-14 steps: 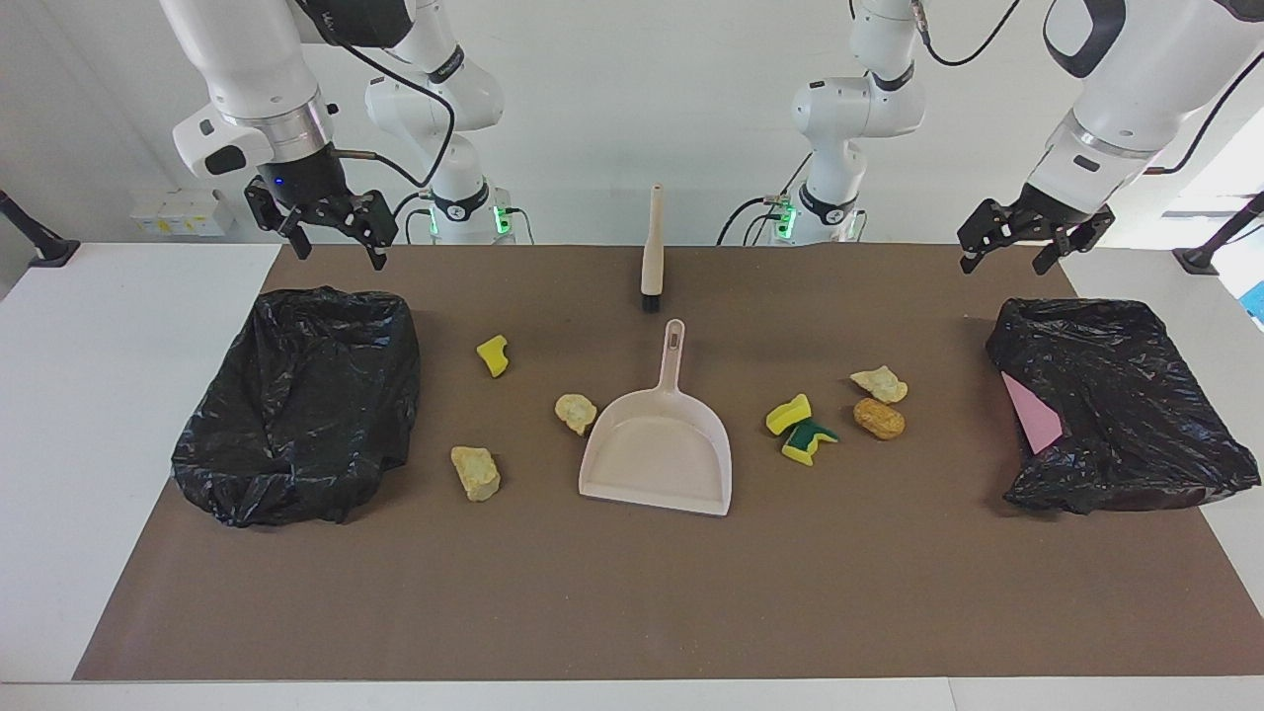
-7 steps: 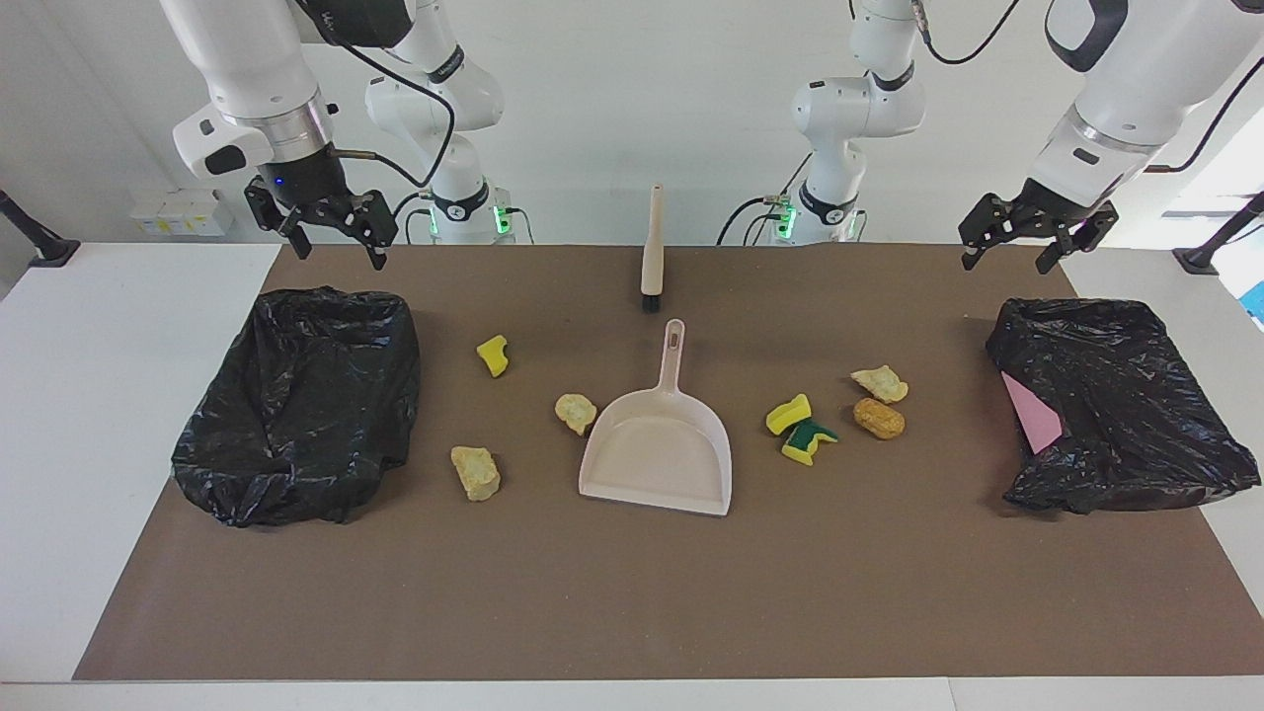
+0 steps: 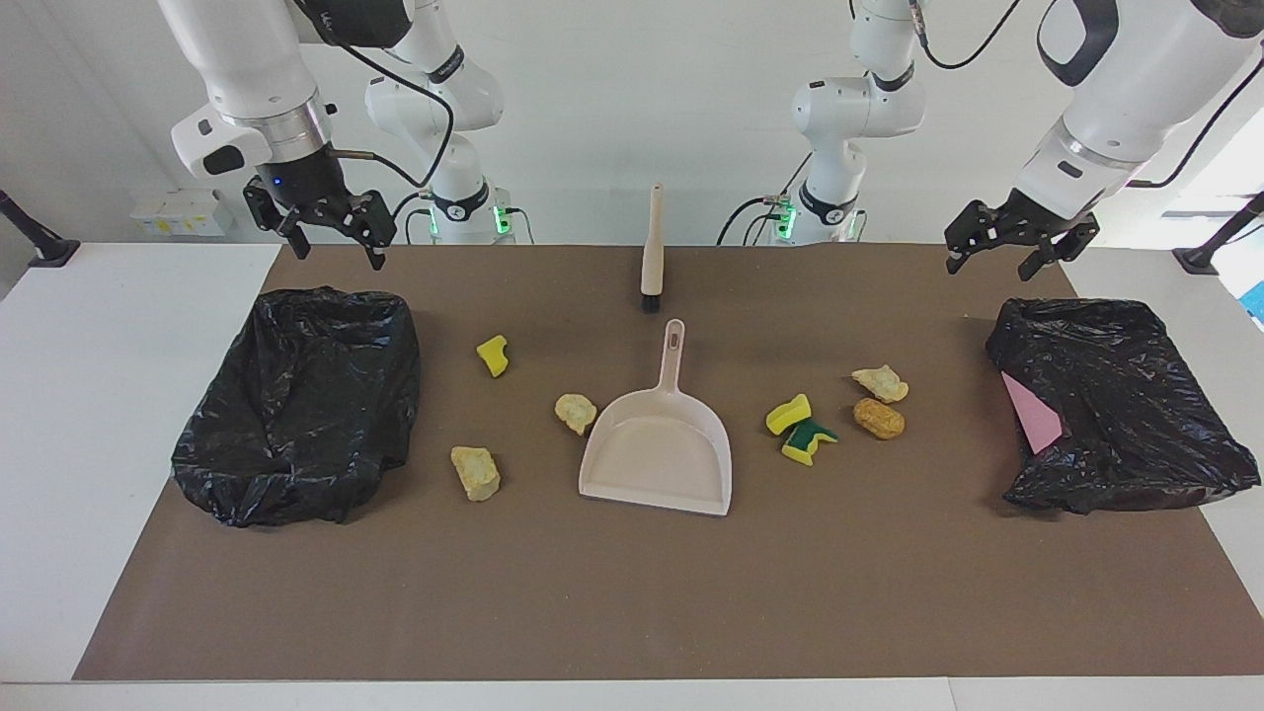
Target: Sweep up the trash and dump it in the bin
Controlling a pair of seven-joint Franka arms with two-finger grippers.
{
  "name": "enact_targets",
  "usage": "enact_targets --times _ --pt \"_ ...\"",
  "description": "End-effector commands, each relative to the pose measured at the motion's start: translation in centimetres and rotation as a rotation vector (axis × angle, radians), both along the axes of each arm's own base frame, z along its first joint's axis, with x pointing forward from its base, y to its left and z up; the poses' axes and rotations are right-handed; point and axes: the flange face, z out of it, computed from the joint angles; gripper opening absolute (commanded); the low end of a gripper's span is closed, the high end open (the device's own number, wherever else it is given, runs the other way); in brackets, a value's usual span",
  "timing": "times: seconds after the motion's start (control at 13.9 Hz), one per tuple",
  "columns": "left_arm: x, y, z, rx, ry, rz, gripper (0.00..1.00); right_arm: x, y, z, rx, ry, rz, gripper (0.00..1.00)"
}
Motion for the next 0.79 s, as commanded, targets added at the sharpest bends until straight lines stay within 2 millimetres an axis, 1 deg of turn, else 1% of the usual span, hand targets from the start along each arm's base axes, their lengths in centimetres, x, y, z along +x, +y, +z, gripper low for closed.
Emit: enact_targets --times 0.0,0.14,0.29,0.43,0.5,0.58,0.65,0.72 --pt "-2.1 -4.1 -2.7 -0.015 -0.004 -0.072 1.00 -0.3 -0.5 -0.4 0.012 0.005 0.012 1.00" --pt "-4.6 -7.1 -4.8 -0.016 -0.024 -0.123 1.00 -0.6 -0.4 -0.6 0.013 -0.003 0.011 1.00" --pt "-7.4 -10.3 -7.2 -0.010 -0.015 -0.153 1.00 -0.5 -0.3 -1.4 0.014 -0.018 0.014 1.00" --pt "-9.9 -14.2 -9.7 0.004 0.005 -0.166 1.00 -0.1 0.5 -2.0 0.015 -0.039 0.002 1.00" --pt "-11.0 -15.6 -10.7 0.009 0.005 -0.164 1.00 0.0 1.1 -2.9 0.017 -0.046 -0.025 1.00" --pt "-12.7 -17.1 -11.7 0.014 0.002 -0.168 1.00 0.2 1.9 -3.5 0.017 -0.057 -0.027 1.00" --pt "-14.4 -18.4 -12.5 0.016 -0.004 -0.167 1.00 0.3 4.2 -4.2 0.019 -0.056 0.011 1.00" --pt "-16.1 -19.4 -13.4 0.017 -0.011 -0.158 1.00 0.4 6.0 -5.1 0.017 -0.043 0.026 1.00"
